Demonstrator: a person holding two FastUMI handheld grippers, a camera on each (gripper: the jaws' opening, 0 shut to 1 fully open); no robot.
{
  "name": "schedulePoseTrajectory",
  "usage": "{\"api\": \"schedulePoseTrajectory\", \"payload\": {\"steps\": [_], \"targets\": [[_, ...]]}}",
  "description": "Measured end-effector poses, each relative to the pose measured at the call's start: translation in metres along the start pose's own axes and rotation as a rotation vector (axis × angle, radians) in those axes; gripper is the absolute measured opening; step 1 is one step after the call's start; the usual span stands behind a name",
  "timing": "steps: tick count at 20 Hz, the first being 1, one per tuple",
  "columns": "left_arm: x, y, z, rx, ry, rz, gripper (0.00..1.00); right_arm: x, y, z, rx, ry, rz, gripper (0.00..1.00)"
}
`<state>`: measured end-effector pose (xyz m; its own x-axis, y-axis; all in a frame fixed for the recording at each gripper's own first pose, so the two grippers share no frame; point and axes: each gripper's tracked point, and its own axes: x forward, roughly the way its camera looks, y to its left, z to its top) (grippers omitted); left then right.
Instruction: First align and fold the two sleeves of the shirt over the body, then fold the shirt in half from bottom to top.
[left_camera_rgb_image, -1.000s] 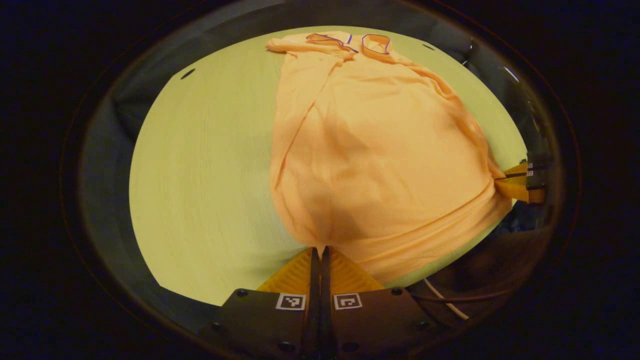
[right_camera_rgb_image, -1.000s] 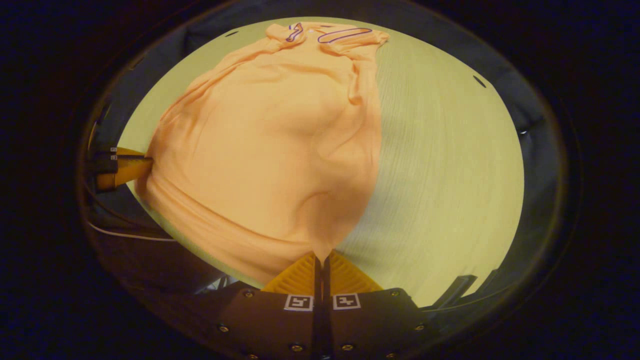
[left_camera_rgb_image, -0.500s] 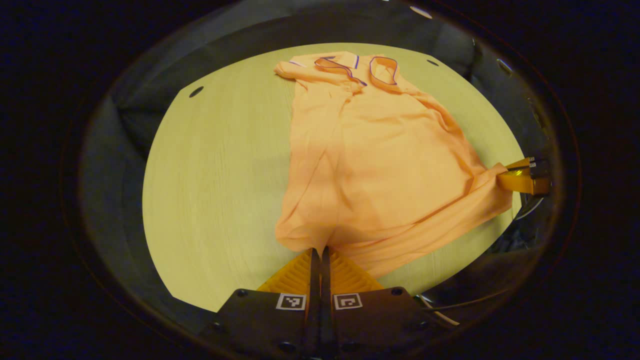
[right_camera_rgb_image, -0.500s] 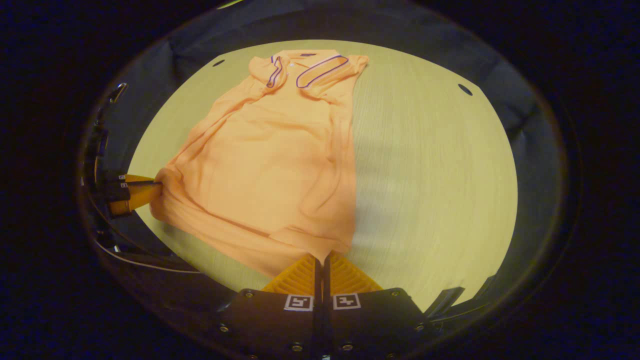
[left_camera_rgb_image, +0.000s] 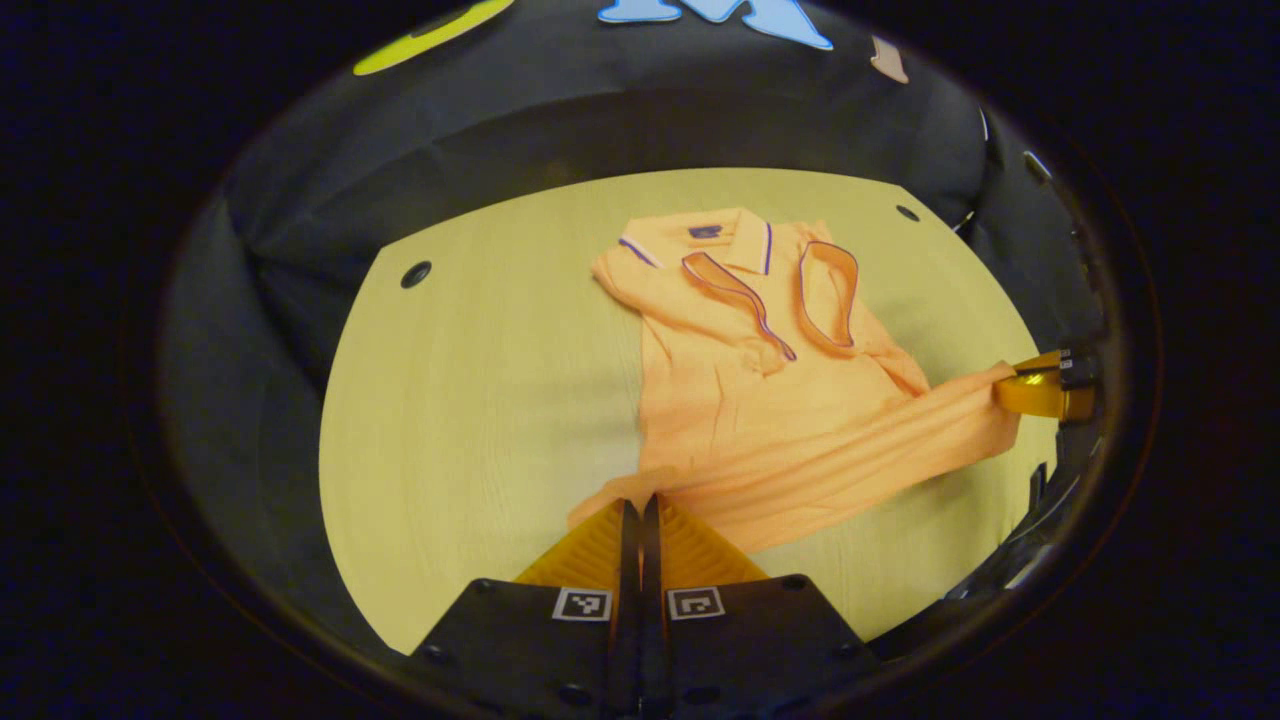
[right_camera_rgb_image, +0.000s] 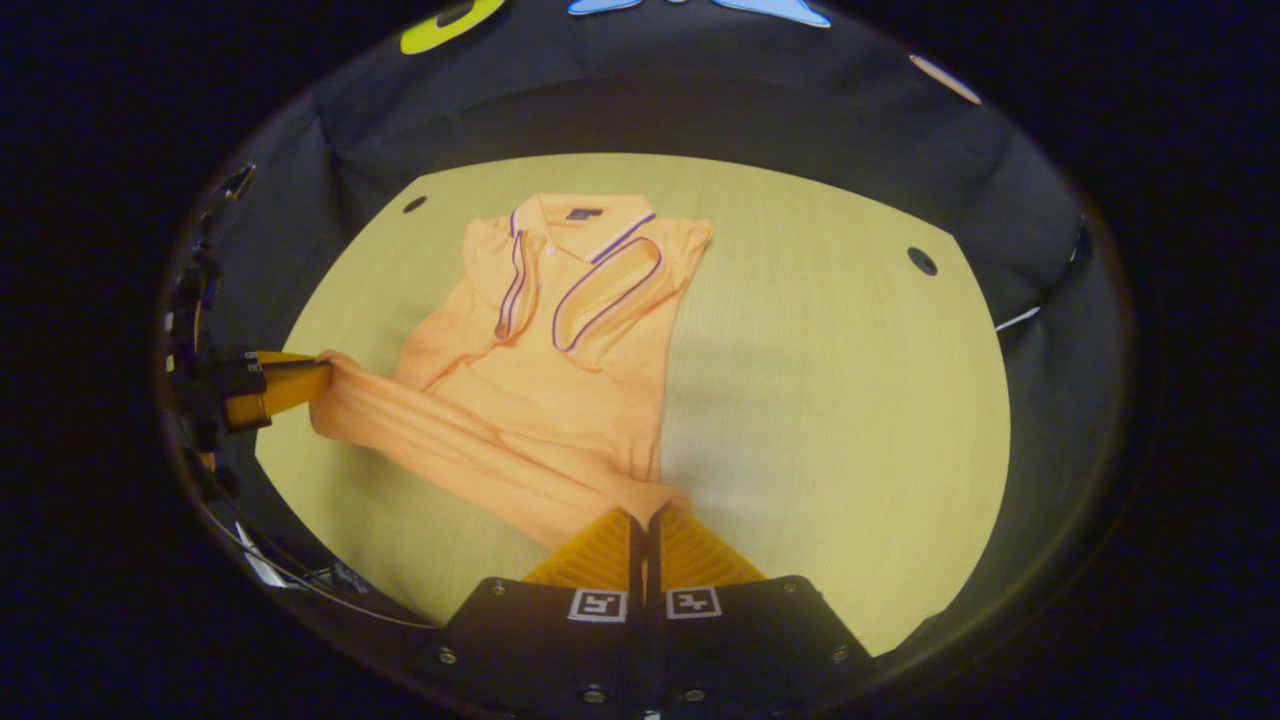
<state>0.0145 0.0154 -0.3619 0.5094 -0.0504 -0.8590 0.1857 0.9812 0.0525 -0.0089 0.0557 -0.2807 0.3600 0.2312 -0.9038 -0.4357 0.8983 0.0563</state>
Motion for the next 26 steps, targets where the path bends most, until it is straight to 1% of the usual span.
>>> {"api": "schedulePoseTrajectory", "payload": {"steps": [4,10,16,18,22,24,26], "targets": [[0.022,0.012,0.050,0.014,-0.025,0.015,0.06,0.015,-0.015,0.058,0.024,-0.054,-0.005,0.00],[0.059,0.029,0.114,0.033,-0.051,0.036,0.06,0.045,-0.034,0.130,0.060,-0.106,-0.008,0.00],[0.102,0.048,0.179,-0.019,-0.103,0.049,0.06,0.082,-0.050,0.194,0.135,-0.170,-0.007,0.00],[0.121,0.054,0.197,-0.013,-0.122,0.060,0.06,0.099,-0.054,0.210,0.156,-0.185,-0.005,0.00],[0.160,0.063,0.212,-0.001,-0.131,0.074,0.07,0.134,-0.060,0.239,0.160,-0.215,-0.010,0.00],[0.178,0.065,0.213,-0.009,-0.137,0.080,0.07,0.153,-0.062,0.242,0.153,-0.213,-0.017,0.00],[0.190,0.065,0.211,-0.016,-0.137,0.080,0.07,0.169,-0.063,0.233,0.132,-0.191,-0.027,0.00]]}}
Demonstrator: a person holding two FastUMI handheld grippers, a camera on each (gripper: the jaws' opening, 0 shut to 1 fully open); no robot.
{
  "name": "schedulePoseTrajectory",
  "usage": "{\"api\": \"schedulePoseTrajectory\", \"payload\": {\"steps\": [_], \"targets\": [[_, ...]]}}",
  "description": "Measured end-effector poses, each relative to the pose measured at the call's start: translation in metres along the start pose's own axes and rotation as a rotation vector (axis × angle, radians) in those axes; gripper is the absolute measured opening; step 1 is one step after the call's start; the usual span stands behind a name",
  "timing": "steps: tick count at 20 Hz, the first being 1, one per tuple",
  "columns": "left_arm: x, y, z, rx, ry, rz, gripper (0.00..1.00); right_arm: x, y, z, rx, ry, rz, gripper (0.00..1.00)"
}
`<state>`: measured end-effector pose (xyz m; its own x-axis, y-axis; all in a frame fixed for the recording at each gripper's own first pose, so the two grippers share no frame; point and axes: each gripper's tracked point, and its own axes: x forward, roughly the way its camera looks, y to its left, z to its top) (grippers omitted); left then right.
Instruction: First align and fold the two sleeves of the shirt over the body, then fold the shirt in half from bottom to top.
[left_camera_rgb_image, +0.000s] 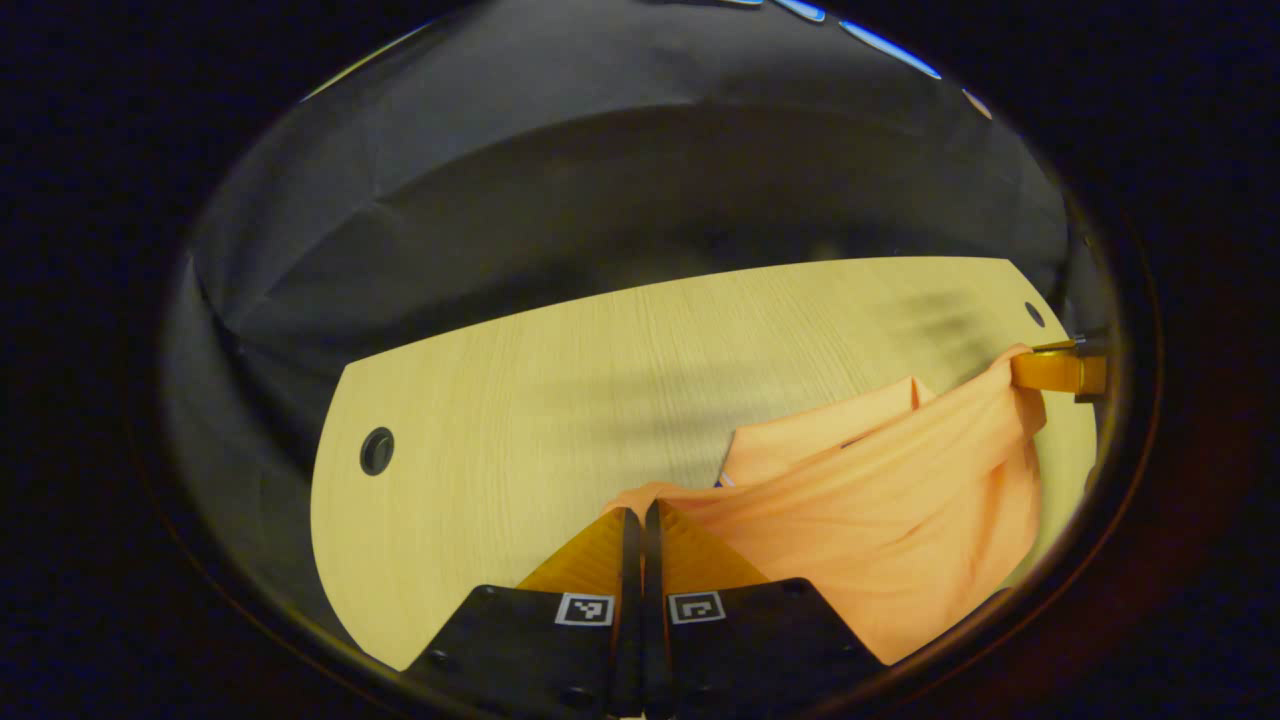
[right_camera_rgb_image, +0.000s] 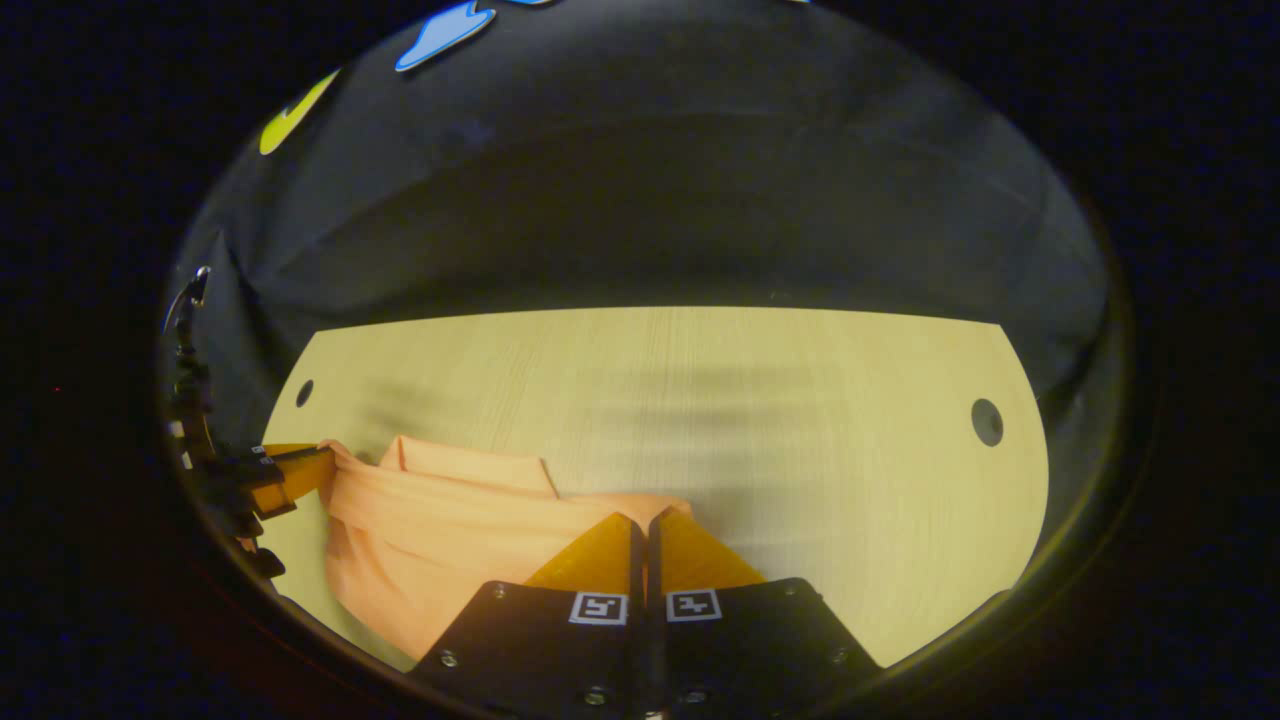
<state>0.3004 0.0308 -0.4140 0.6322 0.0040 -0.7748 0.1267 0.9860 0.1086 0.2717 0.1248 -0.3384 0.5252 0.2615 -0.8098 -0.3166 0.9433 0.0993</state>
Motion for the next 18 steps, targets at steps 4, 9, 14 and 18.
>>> {"api": "schedulePoseTrajectory", "payload": {"steps": [4,9,14,18], "targets": [[0.017,-0.006,-0.008,-0.017,0.011,-0.002,0.08,0.011,-0.004,-0.006,-0.023,0.005,-0.011,0.00],[0.008,-0.002,-0.006,-0.039,0.004,0.007,0.19,0.009,-0.005,-0.008,-0.015,-0.012,-0.030,0.06],[-0.019,0.006,0.000,-0.055,-0.014,0.004,0.50,-0.015,-0.006,-0.004,-0.015,-0.037,-0.041,0.11],[-0.060,0.001,-0.002,-0.069,-0.020,-0.010,0.50,-0.046,-0.004,-0.002,-0.002,-0.057,-0.050,0.18]]}}
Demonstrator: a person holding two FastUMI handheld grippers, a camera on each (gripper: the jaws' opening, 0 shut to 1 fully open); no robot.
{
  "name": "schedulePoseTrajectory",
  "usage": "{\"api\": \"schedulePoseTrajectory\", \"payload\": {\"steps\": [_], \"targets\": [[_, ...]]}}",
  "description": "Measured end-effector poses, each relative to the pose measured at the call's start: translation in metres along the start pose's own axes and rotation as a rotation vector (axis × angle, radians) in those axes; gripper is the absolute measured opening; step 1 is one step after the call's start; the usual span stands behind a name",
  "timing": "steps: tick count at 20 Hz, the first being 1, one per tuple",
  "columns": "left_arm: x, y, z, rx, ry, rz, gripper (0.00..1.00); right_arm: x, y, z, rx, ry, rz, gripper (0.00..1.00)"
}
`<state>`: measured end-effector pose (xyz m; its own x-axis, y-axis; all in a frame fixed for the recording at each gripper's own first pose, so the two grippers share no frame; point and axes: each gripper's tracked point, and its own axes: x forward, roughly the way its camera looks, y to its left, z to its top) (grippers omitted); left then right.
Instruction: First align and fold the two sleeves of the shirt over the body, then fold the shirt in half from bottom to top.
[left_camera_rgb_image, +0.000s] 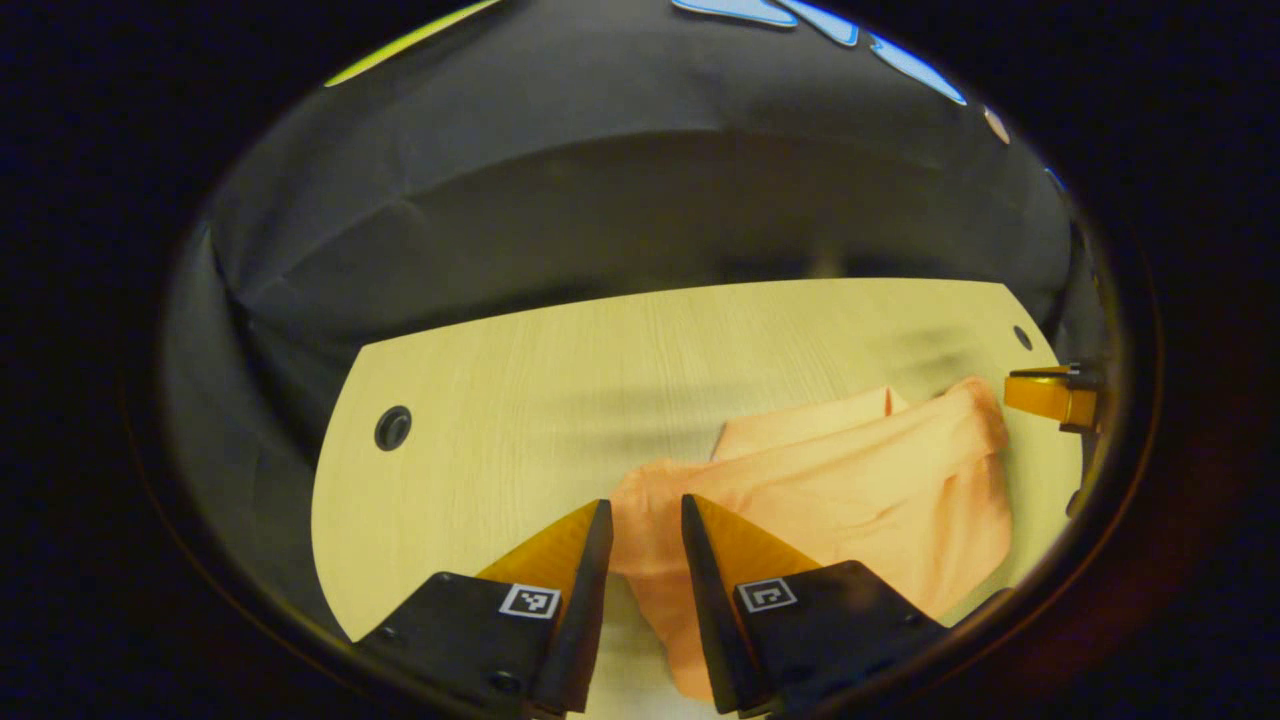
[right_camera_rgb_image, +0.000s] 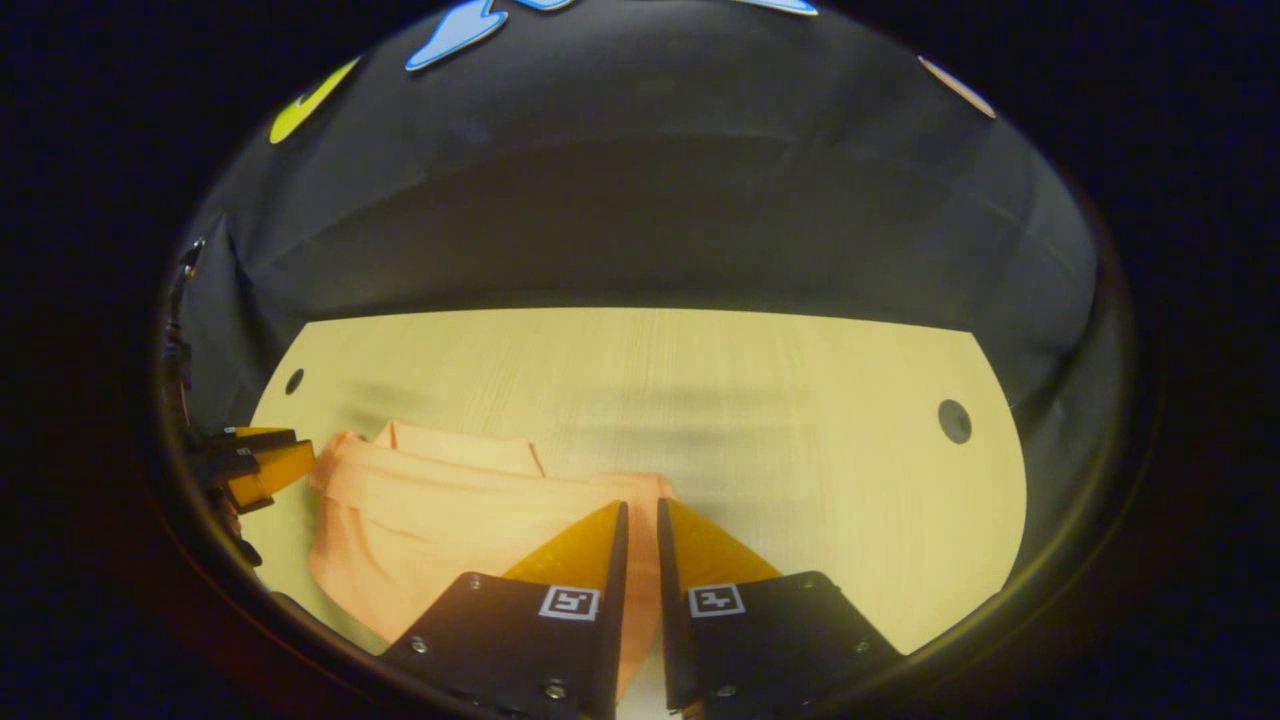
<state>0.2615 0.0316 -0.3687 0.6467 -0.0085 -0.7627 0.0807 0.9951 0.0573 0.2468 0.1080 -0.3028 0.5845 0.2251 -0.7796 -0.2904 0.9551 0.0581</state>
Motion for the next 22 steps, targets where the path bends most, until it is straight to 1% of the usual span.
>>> {"api": "schedulePoseTrajectory", "payload": {"steps": [4,8,14,16,17,18,22], "targets": [[-0.050,0.002,-0.016,-0.007,0.001,-0.010,0.50,-0.050,0.008,-0.014,-0.010,-0.009,0.002,0.18],[-0.114,-0.004,-0.039,-0.017,-0.001,-0.028,0.50,-0.101,0.021,-0.034,-0.014,-0.024,0.017,0.18],[-0.188,-0.011,-0.099,-0.022,0.009,-0.041,0.50,-0.163,0.043,-0.084,-0.020,-0.021,0.045,0.18],[-0.206,-0.016,-0.124,-0.028,0.019,-0.046,0.50,-0.181,0.047,-0.107,-0.015,-0.016,0.054,0.18],[-0.214,-0.018,-0.136,-0.033,0.024,-0.048,0.53,-0.187,0.048,-0.116,-0.008,-0.015,0.058,0.18],[-0.222,-0.021,-0.150,-0.038,0.030,-0.050,0.50,-0.193,0.049,-0.126,0.000,-0.013,0.061,0.18],[-0.246,-0.027,-0.202,-0.058,0.060,-0.058,0.50,-0.216,0.049,-0.161,0.032,0.004,0.072,0.18]]}}
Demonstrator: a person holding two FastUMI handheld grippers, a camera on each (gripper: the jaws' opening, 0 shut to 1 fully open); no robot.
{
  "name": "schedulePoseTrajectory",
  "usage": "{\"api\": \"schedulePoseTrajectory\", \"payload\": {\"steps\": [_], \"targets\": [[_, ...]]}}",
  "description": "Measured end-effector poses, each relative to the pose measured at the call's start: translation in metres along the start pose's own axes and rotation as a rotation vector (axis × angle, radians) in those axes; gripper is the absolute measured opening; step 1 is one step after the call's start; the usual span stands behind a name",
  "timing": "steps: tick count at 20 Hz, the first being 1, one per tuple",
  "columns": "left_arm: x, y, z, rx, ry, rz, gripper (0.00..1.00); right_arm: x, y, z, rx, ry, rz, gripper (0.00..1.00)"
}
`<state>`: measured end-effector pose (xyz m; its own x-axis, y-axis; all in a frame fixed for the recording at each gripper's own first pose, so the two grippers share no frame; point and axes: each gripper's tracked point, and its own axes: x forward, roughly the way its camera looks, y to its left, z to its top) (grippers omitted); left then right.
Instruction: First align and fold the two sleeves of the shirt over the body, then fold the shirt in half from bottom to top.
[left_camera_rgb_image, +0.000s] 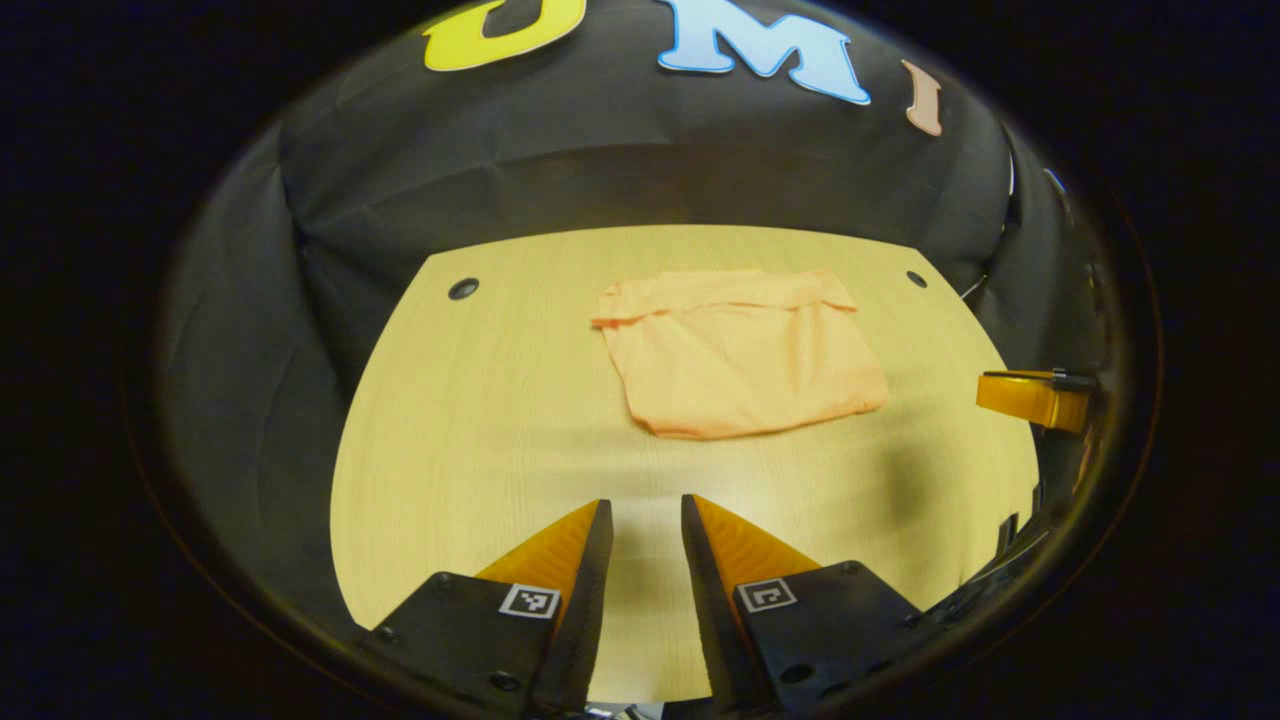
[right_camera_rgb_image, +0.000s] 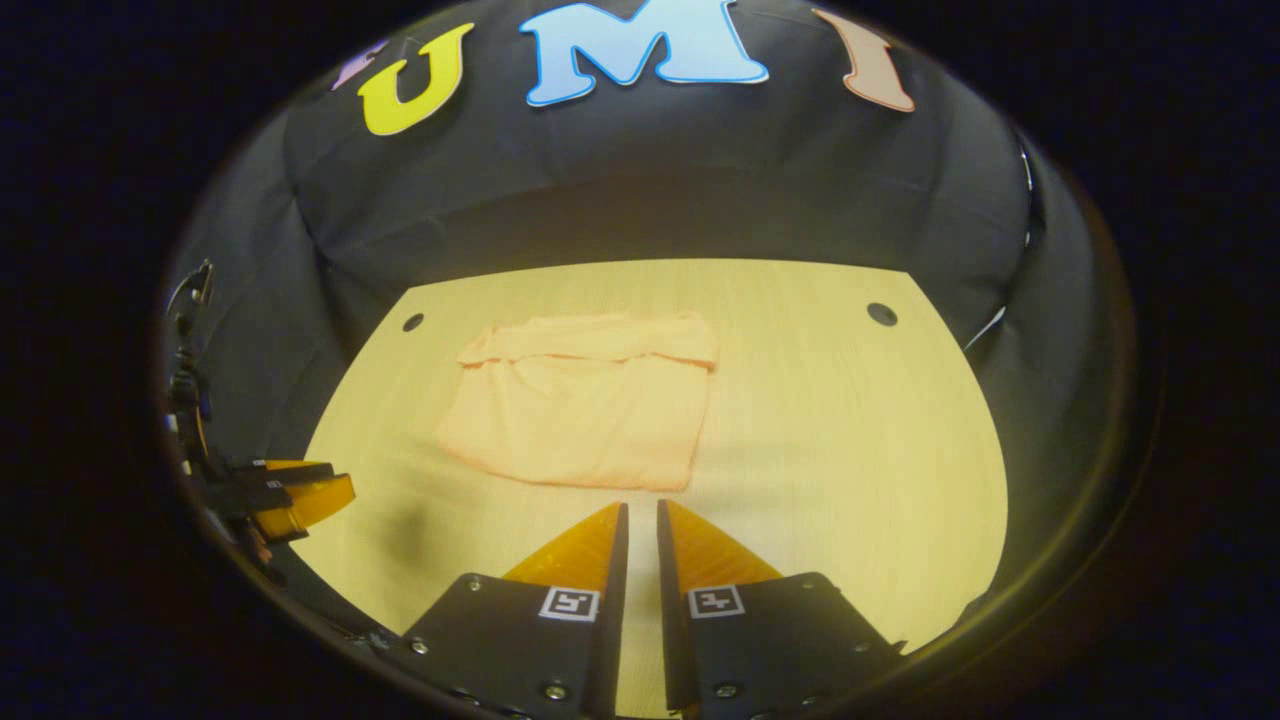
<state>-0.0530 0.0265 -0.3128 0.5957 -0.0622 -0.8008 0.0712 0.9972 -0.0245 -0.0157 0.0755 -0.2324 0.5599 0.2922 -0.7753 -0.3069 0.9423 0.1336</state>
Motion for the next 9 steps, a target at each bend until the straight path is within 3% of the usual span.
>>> {"api": "schedulePoseTrajectory", "payload": {"steps": [5,6,9], "targets": [[-0.011,0.001,-0.047,-0.041,0.025,-0.011,0.50,-0.016,0.006,-0.037,0.020,0.026,0.010,0.18],[-0.013,0.001,-0.051,-0.050,0.027,-0.015,0.54,-0.017,0.008,-0.042,0.029,0.032,0.015,0.18],[-0.015,0.003,-0.054,-0.051,0.015,-0.019,0.54,-0.018,0.011,-0.057,0.044,0.046,0.013,0.18]]}}
